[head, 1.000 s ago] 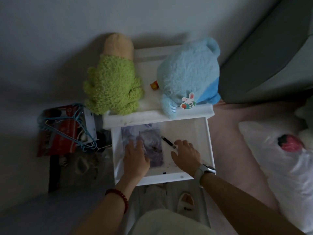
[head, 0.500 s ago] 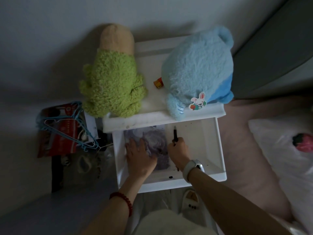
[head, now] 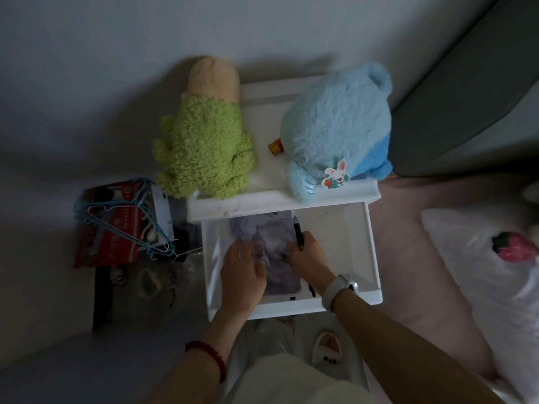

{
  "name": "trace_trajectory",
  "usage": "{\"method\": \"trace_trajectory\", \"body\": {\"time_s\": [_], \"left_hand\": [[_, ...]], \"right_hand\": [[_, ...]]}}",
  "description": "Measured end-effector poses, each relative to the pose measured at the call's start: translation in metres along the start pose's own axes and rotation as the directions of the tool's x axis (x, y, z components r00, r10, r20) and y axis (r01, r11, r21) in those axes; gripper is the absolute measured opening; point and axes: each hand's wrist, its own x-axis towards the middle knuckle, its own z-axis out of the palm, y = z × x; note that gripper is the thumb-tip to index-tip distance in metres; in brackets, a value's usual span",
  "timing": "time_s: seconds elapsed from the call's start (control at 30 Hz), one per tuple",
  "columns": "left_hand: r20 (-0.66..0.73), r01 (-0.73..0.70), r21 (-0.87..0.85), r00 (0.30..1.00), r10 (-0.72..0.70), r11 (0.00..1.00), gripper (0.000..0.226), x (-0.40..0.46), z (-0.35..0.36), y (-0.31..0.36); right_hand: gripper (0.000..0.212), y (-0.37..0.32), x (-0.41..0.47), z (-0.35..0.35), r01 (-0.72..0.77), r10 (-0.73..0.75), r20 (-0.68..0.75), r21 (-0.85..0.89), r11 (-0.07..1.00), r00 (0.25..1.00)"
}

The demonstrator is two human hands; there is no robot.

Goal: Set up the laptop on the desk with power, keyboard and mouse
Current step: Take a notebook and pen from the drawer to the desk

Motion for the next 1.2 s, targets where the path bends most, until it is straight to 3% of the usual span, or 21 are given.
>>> {"method": "trace_trajectory", "body": {"time_s": [0.2, 0.37, 0.5, 0.6, 0.7, 0.93, 1.07, 1.2], "left_hand": [[-0.23, -0.139, 0.029, 0.963, 0.142, 0.99, 0.022, -0.039, -0.028, 0.028], [-0.31, -0.207, 0.011, 0.929, 0.2, 0.978, 0.024, -0.073, -0.039, 0.05], [-0.243, -0.228, 0.07, 0.94, 0.239, 0.971, 0.023, -0.104, -0.026, 0.058], [0.038, -0.232, 0.124, 0.973, 0.229, 0.965, 0.023, -0.119, -0.003, 0.061], [0.216, -0.335, 0.306, 0.936, 0.278, 0.891, 0.029, -0.122, 0.016, 0.069], [0.157, -0.396, 0.552, 0.914, 0.374, 0.734, 0.037, -0.092, 0.017, 0.074], [0.2, -0.479, 0.594, 0.866, 0.459, 0.646, 0.033, -0.084, 0.013, 0.066], [0.159, -0.511, 0.586, 0.833, 0.53, 0.628, 0.03, -0.078, 0.012, 0.067]], "right_hand": [[0.007, 0.001, -0.037, -0.055, -0.003, 0.01, -0.098, 0.065, 0.998, 0.995], [0.014, 0.02, -0.08, -0.106, 0.037, -0.034, -0.127, 0.025, 0.999, 0.991], [0.013, 0.046, -0.128, -0.149, 0.209, -0.199, -0.194, 0.032, 0.977, 0.961], [0.021, 0.067, -0.151, -0.173, 0.329, -0.294, -0.283, 0.087, 0.94, 0.913], [0.029, 0.085, -0.154, -0.186, 0.372, -0.274, -0.373, 0.221, 0.902, 0.886], [0.03, 0.081, -0.134, -0.189, 0.391, -0.238, -0.442, 0.295, 0.872, 0.865], [0.017, 0.071, -0.124, -0.186, 0.405, -0.272, -0.413, 0.279, 0.871, 0.869], [0.011, 0.054, -0.114, -0.18, 0.401, -0.273, -0.394, 0.289, 0.869, 0.878]]}}
